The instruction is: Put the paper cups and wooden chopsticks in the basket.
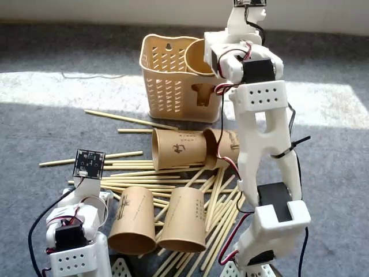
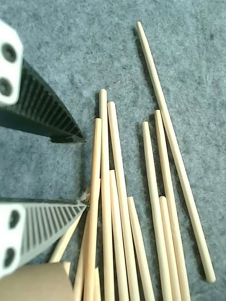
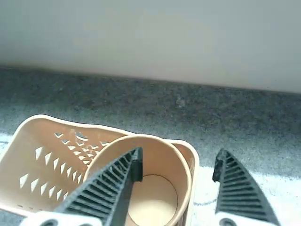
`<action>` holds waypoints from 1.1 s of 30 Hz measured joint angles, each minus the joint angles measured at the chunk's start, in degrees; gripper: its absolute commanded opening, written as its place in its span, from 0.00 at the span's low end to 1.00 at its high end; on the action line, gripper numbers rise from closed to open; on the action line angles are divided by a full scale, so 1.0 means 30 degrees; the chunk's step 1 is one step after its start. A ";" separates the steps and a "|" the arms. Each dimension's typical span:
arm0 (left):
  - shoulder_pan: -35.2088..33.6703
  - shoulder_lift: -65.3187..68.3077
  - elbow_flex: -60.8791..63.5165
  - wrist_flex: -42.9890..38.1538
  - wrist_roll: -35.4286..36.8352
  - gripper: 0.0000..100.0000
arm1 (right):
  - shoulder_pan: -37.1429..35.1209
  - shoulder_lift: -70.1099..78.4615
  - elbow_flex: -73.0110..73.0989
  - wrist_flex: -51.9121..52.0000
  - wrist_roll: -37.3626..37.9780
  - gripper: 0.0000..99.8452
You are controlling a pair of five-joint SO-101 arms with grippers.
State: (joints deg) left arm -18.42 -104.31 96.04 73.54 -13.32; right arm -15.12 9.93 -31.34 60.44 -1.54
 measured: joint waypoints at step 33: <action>0.0000 0.0000 0.0000 0.0000 0.0000 0.19 | -0.1788 -0.5597 0.1319 1.3187 0.1260 0.24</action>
State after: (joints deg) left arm -18.42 -104.31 96.04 73.54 -13.32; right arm -20.48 -6.86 -27.38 100.00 2.24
